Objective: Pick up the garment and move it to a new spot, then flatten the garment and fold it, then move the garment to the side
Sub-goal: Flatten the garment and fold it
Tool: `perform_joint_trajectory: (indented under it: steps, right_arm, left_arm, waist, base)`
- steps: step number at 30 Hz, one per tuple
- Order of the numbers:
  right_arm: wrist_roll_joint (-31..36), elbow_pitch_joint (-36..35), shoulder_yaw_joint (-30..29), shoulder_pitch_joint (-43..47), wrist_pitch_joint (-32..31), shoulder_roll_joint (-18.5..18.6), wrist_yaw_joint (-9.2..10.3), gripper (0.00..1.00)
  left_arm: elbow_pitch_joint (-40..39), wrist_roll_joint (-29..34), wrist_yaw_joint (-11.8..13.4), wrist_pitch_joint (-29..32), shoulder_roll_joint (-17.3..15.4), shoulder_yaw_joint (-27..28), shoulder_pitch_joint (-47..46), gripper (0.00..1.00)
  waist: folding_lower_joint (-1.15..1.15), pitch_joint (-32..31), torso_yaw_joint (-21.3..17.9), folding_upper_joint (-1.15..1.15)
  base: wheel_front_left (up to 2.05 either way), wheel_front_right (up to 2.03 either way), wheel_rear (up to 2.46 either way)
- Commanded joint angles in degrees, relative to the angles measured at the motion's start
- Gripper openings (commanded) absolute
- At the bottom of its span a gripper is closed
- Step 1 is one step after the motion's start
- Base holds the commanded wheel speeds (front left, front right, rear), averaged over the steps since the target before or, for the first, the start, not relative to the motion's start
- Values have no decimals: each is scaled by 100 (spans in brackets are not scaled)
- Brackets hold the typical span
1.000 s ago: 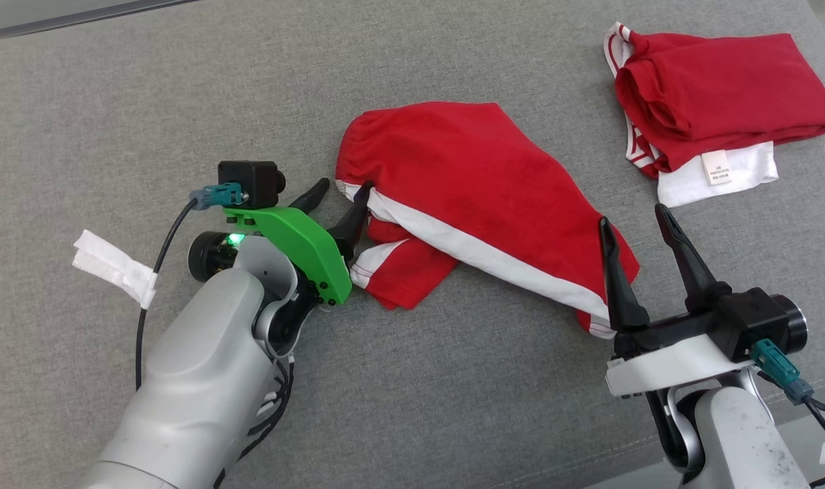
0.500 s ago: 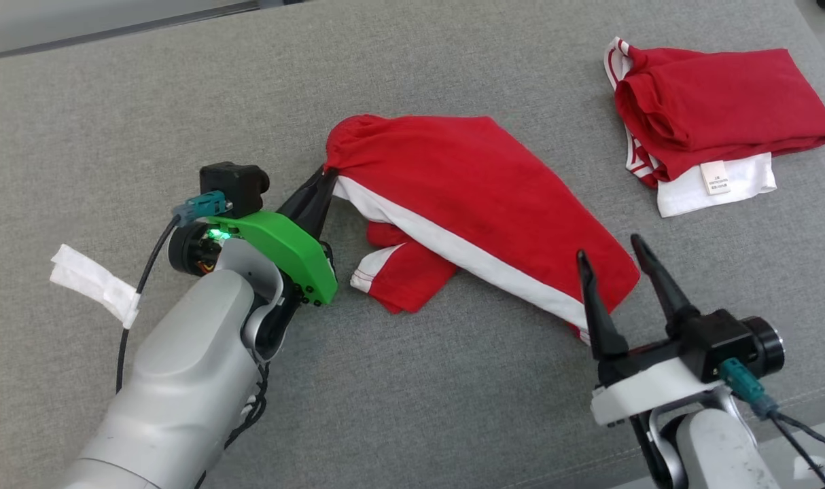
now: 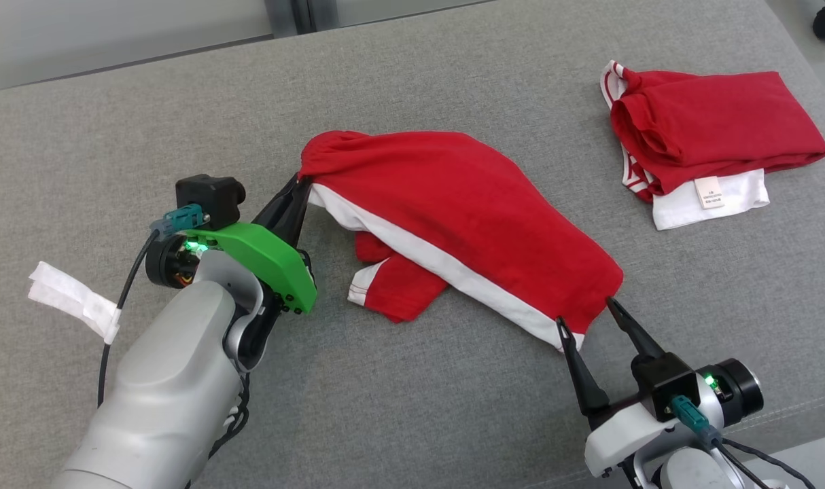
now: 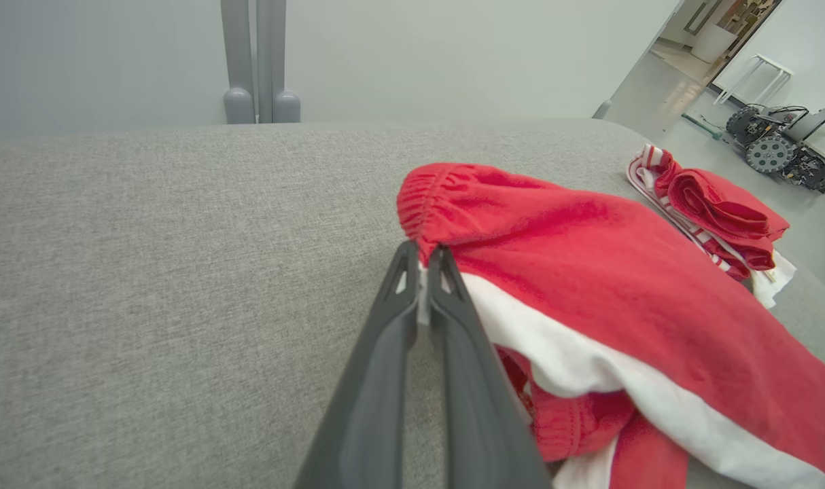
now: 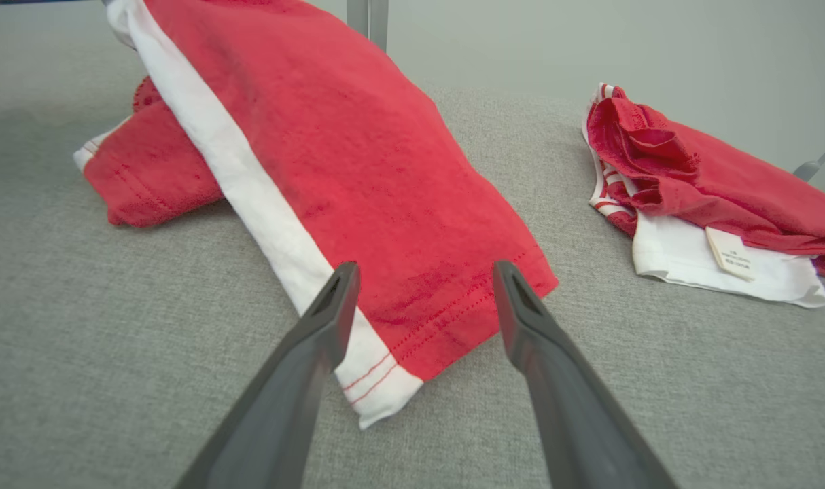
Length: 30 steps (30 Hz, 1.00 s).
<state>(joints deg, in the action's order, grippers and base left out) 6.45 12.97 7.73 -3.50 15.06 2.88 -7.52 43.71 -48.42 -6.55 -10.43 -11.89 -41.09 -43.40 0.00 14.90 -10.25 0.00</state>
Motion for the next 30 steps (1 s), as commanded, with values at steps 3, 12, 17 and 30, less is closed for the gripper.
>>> perform_joint_trajectory:
  steps: [3, 12, 17, 30]
  right_arm:
    - [5, 271, 43, -118, 14, 7, 6, 100]
    - [170, 1009, 376, -355, 14, 122, 6, 100]
    - [273, 1226, 482, -461, 14, 147, 6, 100]
    - [491, 1803, 861, -842, -11, 155, 6, 100]
  left_arm:
    - [18, -119, 15, 107, -39, 30, 111, 0]
    - [191, -406, -36, 497, -82, 51, 13, 0]
    - [297, -501, -50, 640, -150, 67, 32, 0]
    - [470, -685, -73, 826, -151, 50, -81, 0]
  waist:
    - [0, -103, -9, 0]
    - [0, -282, -68, 0]
    - [0, -339, -133, 0]
    - [0, -321, -187, 0]
  base:
    - [0, 0, 0]
    - [0, 0, 0]
    - [0, 0, 0]
    - [0, 0, 0]
